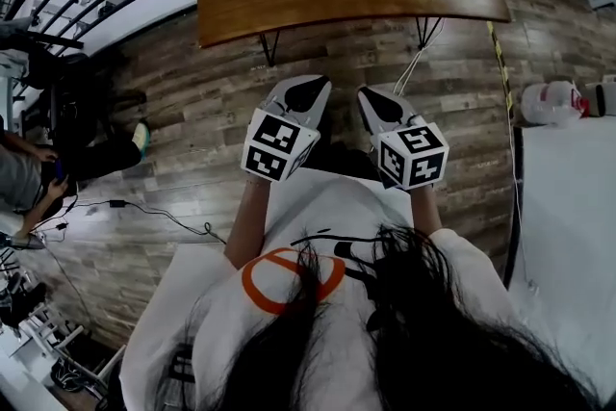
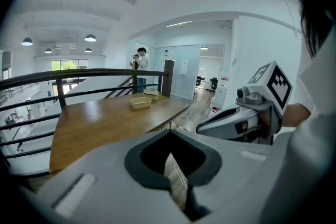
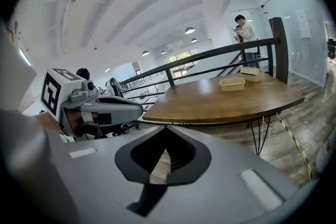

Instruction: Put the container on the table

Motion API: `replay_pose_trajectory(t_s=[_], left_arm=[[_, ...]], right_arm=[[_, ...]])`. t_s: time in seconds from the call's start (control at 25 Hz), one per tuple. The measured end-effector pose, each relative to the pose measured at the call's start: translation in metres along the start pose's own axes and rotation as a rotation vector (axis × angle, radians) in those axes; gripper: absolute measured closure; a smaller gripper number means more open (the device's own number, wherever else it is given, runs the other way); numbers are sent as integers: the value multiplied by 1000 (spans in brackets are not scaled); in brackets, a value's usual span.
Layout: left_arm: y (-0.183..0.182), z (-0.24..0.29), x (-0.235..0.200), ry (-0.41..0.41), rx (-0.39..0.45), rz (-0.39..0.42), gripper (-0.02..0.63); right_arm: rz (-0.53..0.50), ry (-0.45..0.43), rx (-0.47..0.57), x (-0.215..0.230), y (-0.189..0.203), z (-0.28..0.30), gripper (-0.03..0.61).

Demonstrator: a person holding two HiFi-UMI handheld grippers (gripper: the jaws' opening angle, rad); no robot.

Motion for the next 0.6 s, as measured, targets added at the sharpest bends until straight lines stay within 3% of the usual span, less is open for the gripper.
replay_pose_trajectory(t_s=[0.6], left_arm=[[10,-16,19,-27,14,15,614]], right_arm=[[-78,-30,7,-15,9,-13,560]])
Point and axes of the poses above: the fingertips, and each gripper's own axes: z forward along the fingers, x to its right, y out of its underside, the point moved 7 cm from there along -z, backward along the fingers
